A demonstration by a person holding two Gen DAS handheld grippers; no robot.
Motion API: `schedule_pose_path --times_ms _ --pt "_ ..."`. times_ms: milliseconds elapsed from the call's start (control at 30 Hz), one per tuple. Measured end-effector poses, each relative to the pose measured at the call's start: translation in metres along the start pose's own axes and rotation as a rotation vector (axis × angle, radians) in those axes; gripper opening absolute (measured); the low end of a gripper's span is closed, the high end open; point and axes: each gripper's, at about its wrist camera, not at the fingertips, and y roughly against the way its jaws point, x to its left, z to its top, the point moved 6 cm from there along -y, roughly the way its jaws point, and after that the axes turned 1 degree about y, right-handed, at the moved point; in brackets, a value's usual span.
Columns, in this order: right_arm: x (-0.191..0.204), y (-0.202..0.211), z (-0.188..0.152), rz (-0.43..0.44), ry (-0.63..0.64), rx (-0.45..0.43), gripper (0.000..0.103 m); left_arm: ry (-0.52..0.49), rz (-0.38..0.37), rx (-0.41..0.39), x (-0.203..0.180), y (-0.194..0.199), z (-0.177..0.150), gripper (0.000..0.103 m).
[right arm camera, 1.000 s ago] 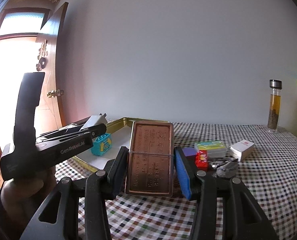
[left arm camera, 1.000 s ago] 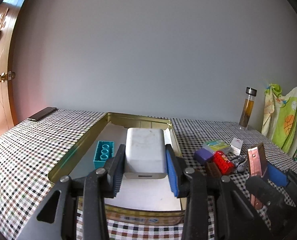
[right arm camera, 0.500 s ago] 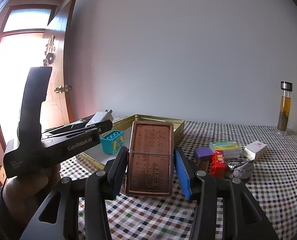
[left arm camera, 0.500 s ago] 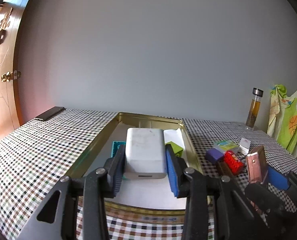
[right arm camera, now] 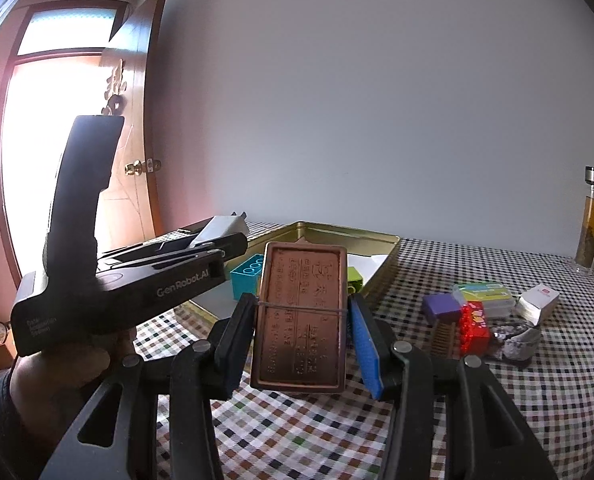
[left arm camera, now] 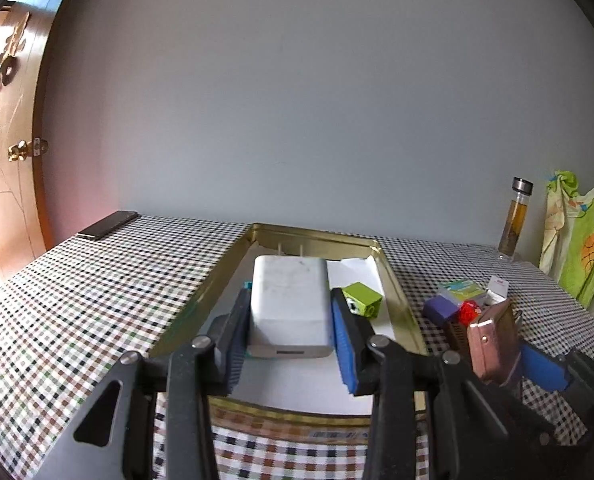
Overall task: Organize rigid objects
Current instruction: 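Lower the white charger and wooden box into the tin and open both tools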
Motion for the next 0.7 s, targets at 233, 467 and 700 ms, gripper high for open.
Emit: schedule_pose_path --times_ms 233,467,700 --pt "0.003 -0.01 0.002 0.023 -0.008 0.03 0.049 0.029 0.013 0.017 0.015 -0.001 0.0 0.037" --pt "0.01 -0.022 0.001 0.044 -0.01 0.075 0.049 0.004 0.026 0.059 0.018 -0.008 -0.001 0.037" --pt "0.008 -0.031 0.001 0.095 -0.051 0.118 0.049 -0.024 0.053 0.134 0.023 -0.024 -0.006 0.037"
